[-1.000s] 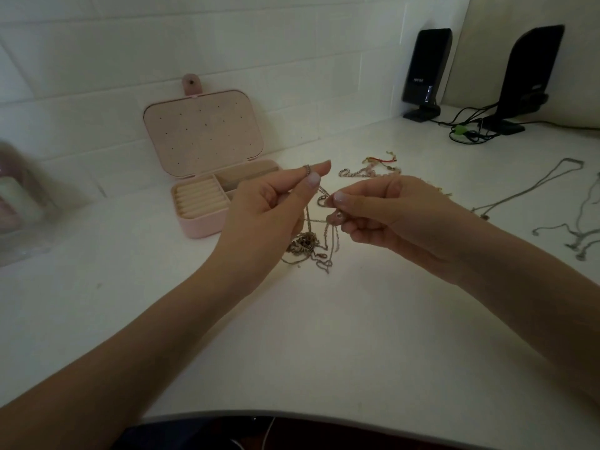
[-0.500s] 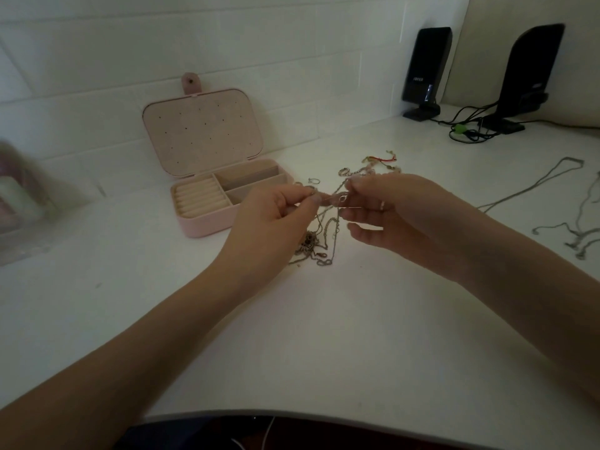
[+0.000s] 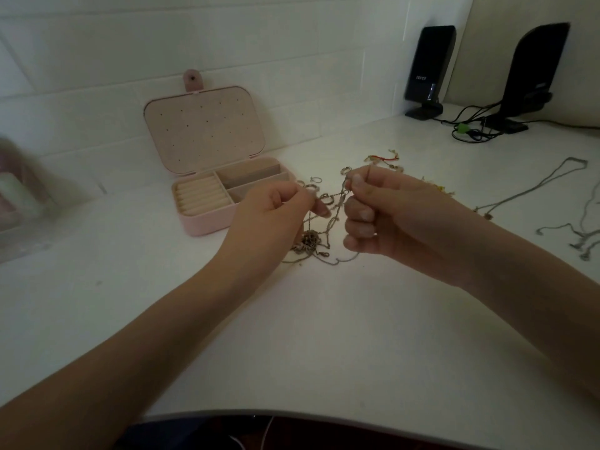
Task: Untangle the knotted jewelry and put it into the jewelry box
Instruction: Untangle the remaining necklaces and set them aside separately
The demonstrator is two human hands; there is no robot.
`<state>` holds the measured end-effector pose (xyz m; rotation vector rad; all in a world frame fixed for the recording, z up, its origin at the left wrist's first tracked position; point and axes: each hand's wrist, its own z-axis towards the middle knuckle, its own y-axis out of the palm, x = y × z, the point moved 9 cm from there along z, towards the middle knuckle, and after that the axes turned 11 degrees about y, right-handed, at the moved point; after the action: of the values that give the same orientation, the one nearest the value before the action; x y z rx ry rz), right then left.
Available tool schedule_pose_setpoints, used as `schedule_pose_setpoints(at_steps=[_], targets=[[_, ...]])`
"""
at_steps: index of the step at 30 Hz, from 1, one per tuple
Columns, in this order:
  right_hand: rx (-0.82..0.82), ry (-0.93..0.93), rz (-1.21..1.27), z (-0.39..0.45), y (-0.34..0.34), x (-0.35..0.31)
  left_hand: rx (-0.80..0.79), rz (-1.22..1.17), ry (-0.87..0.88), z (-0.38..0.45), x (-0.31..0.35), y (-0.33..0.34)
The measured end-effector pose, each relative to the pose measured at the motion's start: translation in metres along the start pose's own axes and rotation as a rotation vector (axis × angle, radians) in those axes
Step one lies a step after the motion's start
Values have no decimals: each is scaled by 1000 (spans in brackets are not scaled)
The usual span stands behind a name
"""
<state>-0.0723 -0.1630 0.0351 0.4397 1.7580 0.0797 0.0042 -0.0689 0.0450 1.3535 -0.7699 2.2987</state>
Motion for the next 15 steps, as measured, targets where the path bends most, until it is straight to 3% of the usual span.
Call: schedule_pose_setpoints(at_steps=[10,15], targets=[[93,-59,-320,-4,-11,-13,42,48,-4,1,0,-8],[152,-98,-497,-6,-14,-19,49,-64,-19,1,0,-6]])
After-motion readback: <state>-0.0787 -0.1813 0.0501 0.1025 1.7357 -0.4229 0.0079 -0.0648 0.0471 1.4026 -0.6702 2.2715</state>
